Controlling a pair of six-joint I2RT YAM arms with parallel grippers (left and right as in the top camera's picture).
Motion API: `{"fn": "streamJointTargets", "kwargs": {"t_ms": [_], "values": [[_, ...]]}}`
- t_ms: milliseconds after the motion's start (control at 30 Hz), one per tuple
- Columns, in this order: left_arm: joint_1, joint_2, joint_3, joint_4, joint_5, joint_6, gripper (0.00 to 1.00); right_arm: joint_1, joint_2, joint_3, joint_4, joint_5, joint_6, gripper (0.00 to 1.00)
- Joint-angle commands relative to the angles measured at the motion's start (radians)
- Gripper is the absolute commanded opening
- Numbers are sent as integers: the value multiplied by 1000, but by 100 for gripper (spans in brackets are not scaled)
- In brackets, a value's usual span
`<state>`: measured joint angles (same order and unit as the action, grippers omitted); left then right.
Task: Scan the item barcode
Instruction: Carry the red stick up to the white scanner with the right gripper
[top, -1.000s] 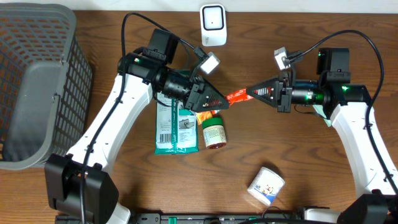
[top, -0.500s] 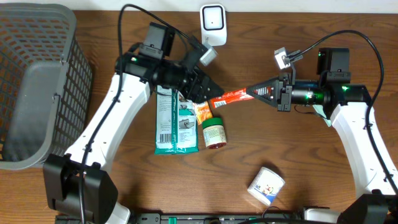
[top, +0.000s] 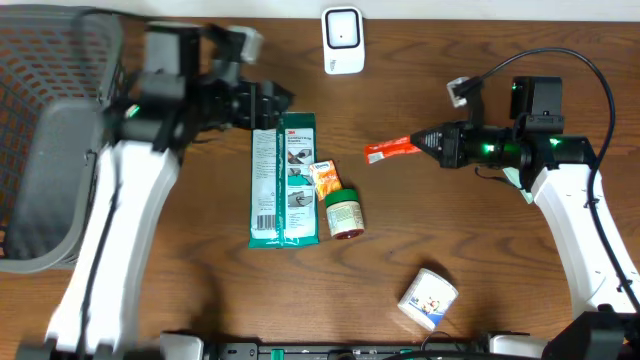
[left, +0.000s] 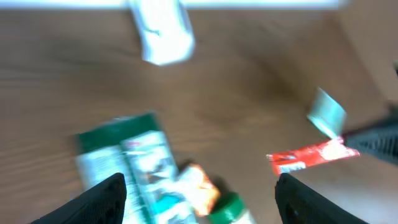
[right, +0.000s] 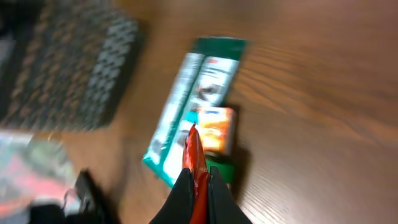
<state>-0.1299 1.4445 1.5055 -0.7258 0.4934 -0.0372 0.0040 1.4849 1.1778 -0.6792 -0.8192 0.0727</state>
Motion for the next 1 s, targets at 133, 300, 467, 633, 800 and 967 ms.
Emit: {"fn": "streamJointTargets", "kwargs": {"t_ms": [133,300,467,633,800,967], "values": [[19,-222,28,-69,-578,-133,76,18,-8,11,24,103,5,1],[19,-271,28,-85,-723,-133,77,17,-8,11,112,33,-183,1],[19,-262,28,-89,-836,-133,77,18,-8,12,255,25,-299,1],[18,-247,28,-113,-853,-133,91,42,-8,12,393,21,-443,1],[18,-243,27,-119,-853,-133,91,100,-8,12,477,73,-607,1],[18,-243,27,-145,-853,-133,91,175,-8,12,546,239,-734,1]]}}
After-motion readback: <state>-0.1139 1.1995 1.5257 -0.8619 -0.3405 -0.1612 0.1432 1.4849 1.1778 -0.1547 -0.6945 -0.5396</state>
